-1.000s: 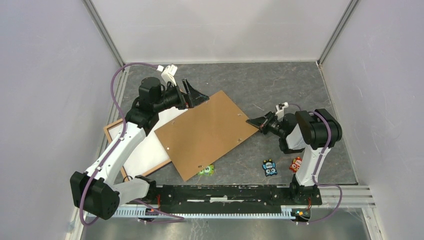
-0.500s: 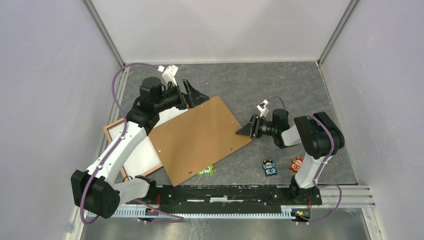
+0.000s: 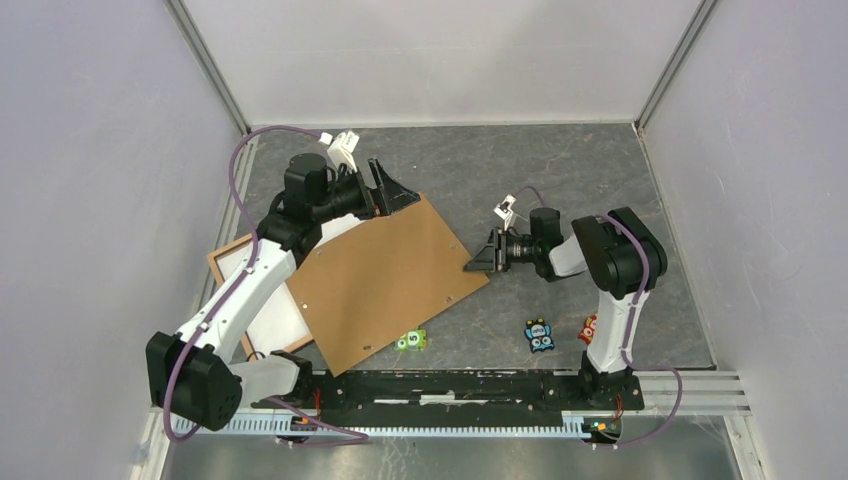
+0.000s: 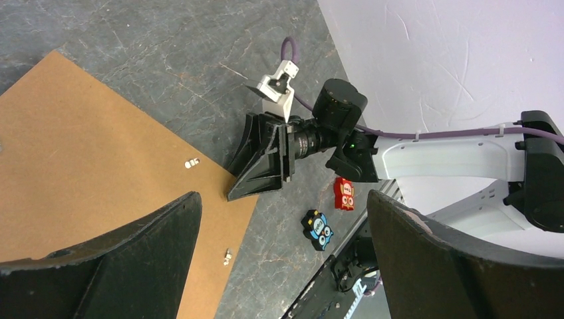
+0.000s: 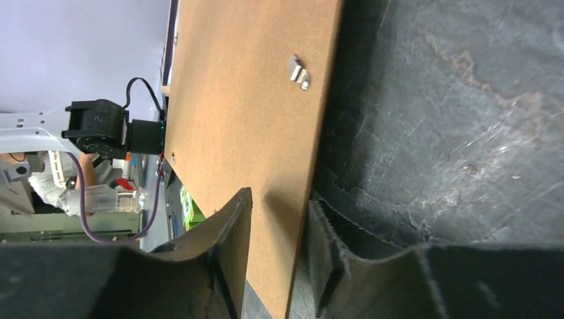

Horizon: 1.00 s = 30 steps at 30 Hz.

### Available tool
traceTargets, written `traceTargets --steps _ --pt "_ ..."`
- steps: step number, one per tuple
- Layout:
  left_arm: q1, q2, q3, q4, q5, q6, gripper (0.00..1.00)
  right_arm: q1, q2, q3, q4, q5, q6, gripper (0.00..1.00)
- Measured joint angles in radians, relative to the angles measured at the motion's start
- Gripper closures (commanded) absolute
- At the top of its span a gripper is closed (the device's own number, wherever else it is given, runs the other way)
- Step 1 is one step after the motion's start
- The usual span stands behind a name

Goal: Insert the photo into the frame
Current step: Move the photo frame item to the photo frame.

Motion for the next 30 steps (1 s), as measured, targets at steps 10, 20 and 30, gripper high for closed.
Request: traceTargets --steps 10,20,30 --pt "0.000 0.003 0.000 0.000 0.000 0.000 0.00 0.017 0.085 -0.082 0.359 0.002 0.404 1.00" --pt "0.000 0.003 0.000 0.000 0.003 0.000 0.00 0.018 0.113 -0.061 0.494 0.074 0.555 1.00" --pt "0.000 0.003 0.000 0.000 0.018 0.000 0.00 0.049 0.113 0.159 0.205 0.157 0.455 1.00"
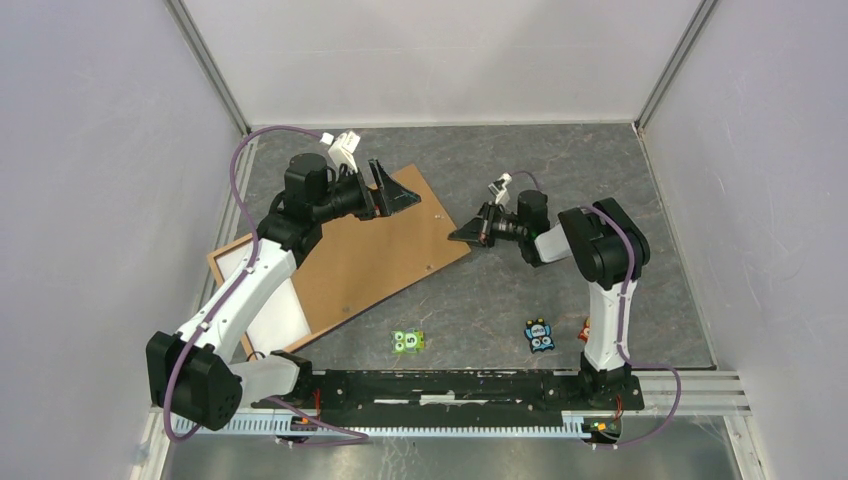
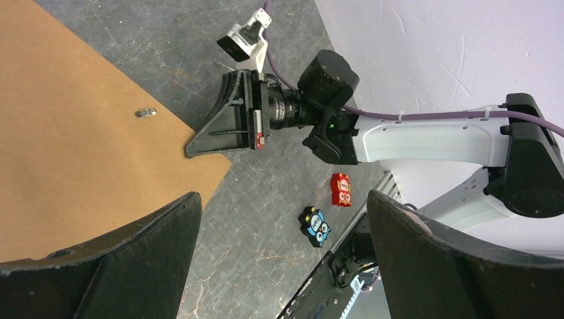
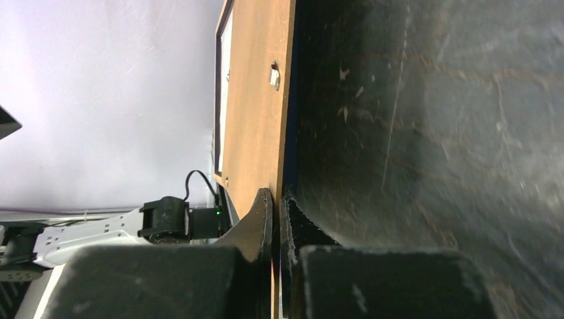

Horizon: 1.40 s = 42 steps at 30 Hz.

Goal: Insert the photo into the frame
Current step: Move the photo frame item to the photo frame.

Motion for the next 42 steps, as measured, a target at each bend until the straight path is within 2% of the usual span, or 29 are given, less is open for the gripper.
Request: traceTargets --steps 5,15,27,35,42 --pt "0.000 0.000 0.000 0.000 0.001 0.000 0.00 0.038 0.000 0.116 -0.144 0.027 -0.063 1.00" --pt "0.000 -0.001 0.000 0.000 0.007 0.000 0.00 0.099 0.026 0.282 -0.284 0.048 -0.124 1.00" --pt "0.004 -0.005 0.000 0.000 0.007 0.000 0.00 0.090 0.039 0.289 -0.303 0.020 -0.130 1.00" --pt "0.005 -0.004 0.000 0.000 0.006 0.000 0.00 0.031 0.033 0.285 -0.486 0.019 -0.280 1.00" --pt "0.005 -0.002 0.000 0.000 0.007 0.000 0.00 -0.047 -0.042 0.199 -0.544 -0.003 -0.354 1.00"
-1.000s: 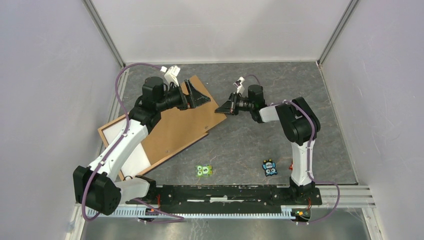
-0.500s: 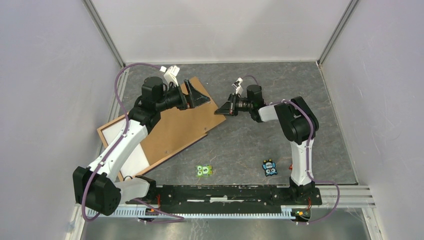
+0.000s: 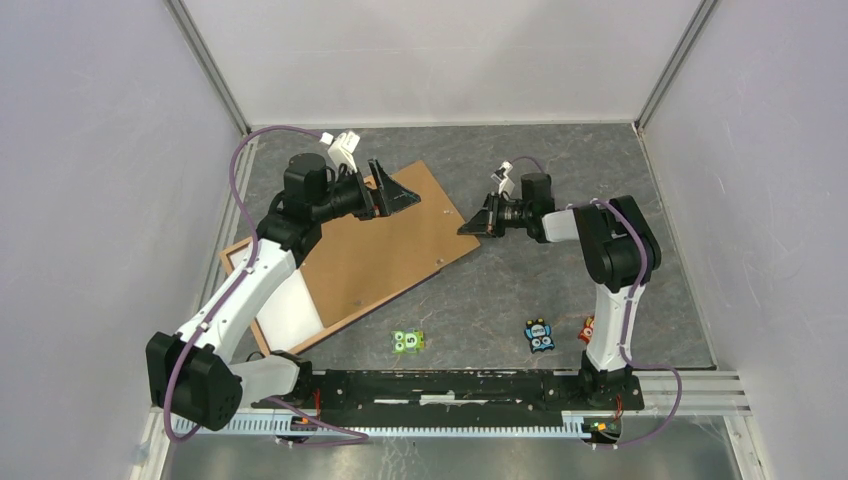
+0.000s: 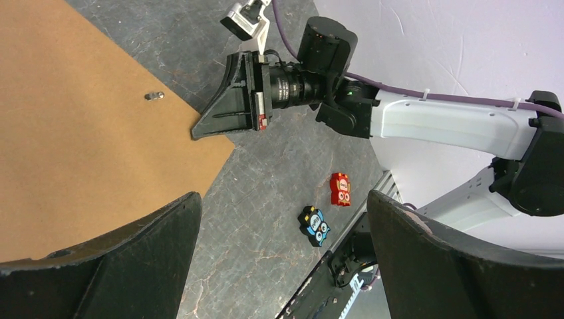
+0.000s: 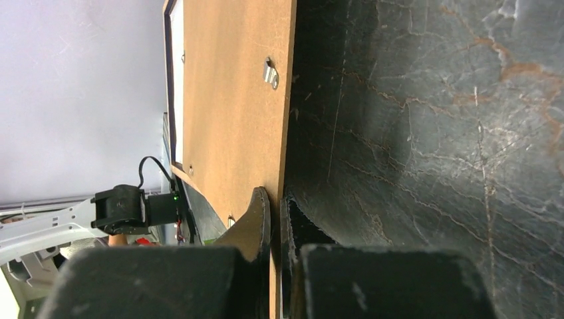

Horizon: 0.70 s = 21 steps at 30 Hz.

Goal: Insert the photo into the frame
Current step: Move the photo frame item to the photo frame.

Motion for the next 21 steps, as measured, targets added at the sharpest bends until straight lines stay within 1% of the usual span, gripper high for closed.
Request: traceTargets --steps 7,13,21 --pt "0.000 0.002 0.000 0.000 0.000 0.000 0.00 0.006 -0.012 -0.002 0.026 -0.050 -0.034 1.00" --pt "0.000 0.002 0.000 0.000 0.000 0.000 0.00 0.044 -0.015 0.001 0.197 -0.108 0.034 1.00" --pt "0.000 0.002 0.000 0.000 0.000 0.000 0.00 0.104 -0.002 0.072 0.238 -0.117 0.078 1.00"
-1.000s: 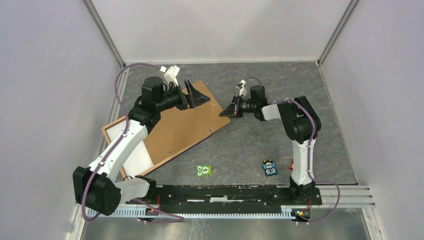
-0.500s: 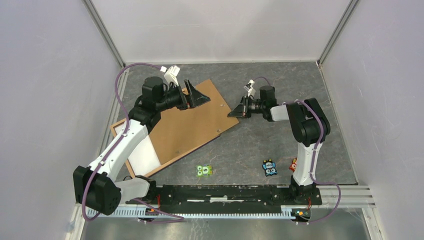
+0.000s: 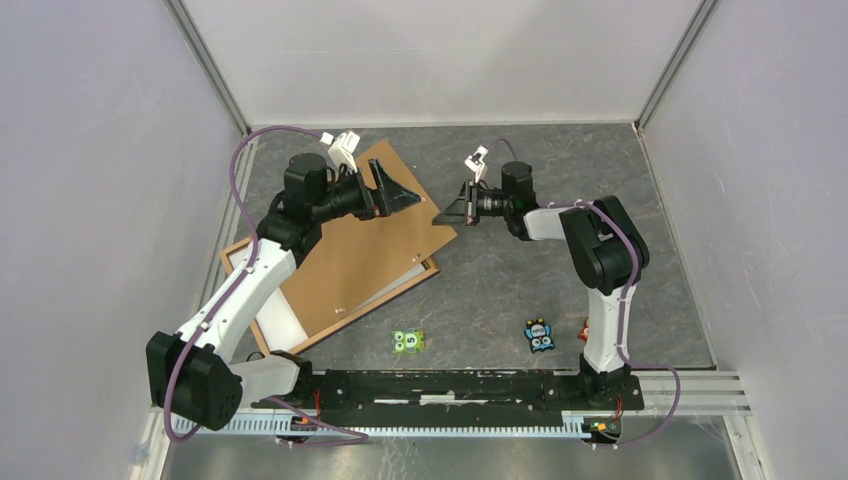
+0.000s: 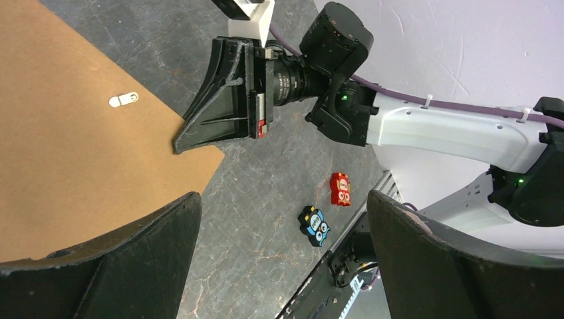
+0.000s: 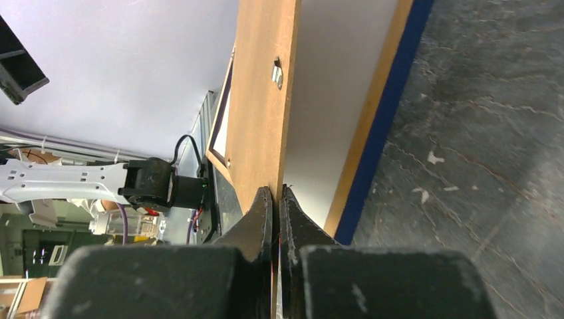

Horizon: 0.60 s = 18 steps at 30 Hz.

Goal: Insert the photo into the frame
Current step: Move the photo frame item to the photo frame.

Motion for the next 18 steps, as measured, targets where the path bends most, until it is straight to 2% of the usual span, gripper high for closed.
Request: traceTargets --steps 8,18 --pt "0.000 0.000 0.000 0.000 0.000 0.000 0.00 0.042 0.066 0.044 0.006 0.011 0.053 1.00" --pt "0.000 0.000 0.000 0.000 0.000 0.000 0.00 0.051 0.097 0.083 -0.110 0.051 0.073 1.00"
